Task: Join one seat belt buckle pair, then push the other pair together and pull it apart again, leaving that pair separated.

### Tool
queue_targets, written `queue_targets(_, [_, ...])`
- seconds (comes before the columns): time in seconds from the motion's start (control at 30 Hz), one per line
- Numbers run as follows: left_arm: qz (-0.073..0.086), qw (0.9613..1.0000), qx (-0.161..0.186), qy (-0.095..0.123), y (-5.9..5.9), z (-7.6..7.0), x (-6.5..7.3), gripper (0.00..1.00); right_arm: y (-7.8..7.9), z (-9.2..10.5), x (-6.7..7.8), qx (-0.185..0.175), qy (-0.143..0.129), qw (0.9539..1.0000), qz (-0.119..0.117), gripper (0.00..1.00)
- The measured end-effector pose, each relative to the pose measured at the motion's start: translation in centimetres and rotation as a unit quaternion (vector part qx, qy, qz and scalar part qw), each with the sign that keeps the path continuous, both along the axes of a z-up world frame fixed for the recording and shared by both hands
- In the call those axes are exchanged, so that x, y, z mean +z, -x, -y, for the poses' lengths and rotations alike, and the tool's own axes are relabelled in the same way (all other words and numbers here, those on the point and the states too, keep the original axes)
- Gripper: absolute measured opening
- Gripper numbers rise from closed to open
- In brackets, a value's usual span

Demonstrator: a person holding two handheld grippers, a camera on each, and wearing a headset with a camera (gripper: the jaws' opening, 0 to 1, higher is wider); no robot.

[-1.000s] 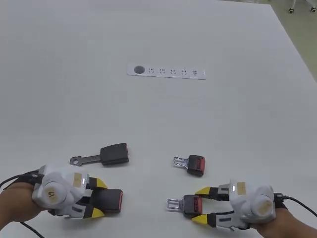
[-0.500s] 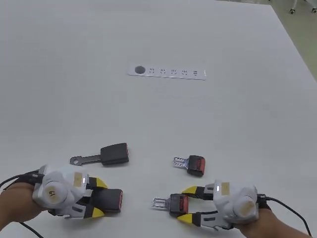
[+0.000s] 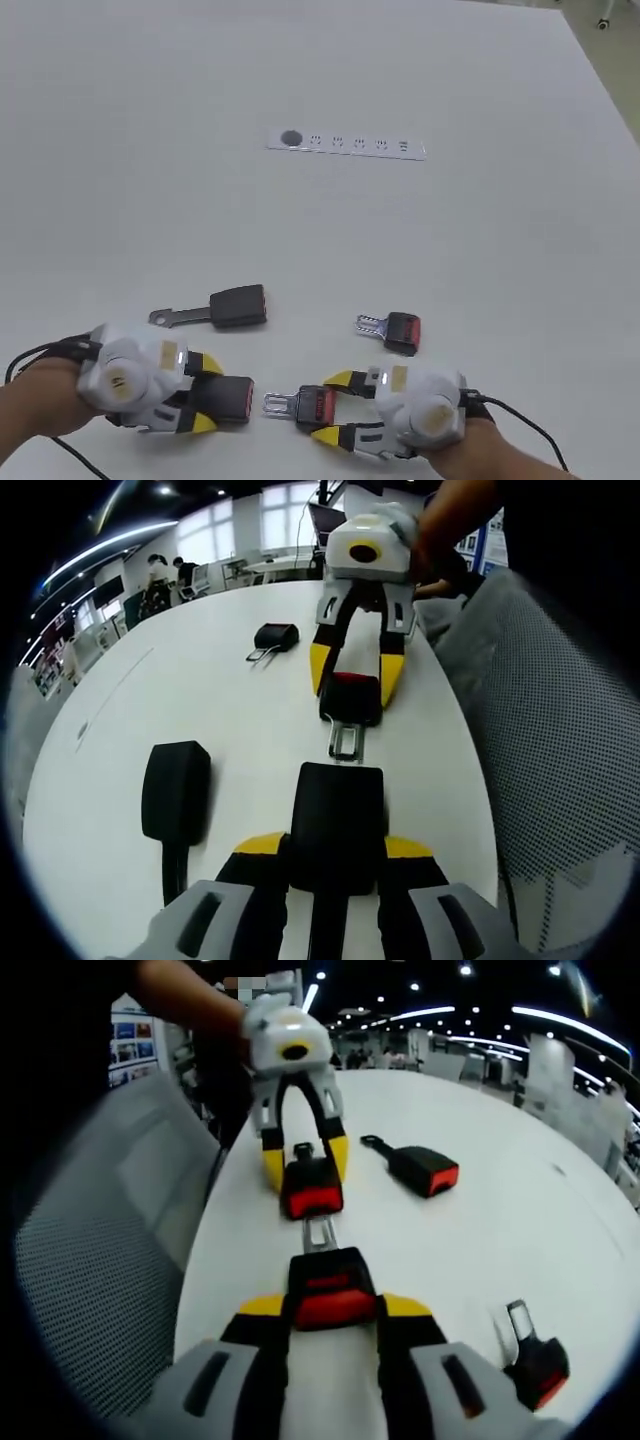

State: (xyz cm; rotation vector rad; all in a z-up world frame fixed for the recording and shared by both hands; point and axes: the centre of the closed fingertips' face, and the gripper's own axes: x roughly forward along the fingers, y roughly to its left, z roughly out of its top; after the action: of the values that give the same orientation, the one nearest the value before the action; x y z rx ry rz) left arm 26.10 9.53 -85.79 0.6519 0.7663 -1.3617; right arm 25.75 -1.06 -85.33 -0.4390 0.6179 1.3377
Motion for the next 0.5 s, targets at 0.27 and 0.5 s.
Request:
queue_targets(0.27, [0.001,1.0000,-0.008,-0.006,0.1,0.2,0.1,0.35,-0.2,-1.2,0.0,-0.001,0.000,1.0000,0.001,0.34])
queue_targets(0.5, [0.004,0.9997,-0.015,-0.019,0.1,0.6,0.1,0.35,-0.1,-2.0,0.0,0.004,0.000,1.0000,0.000,0.34])
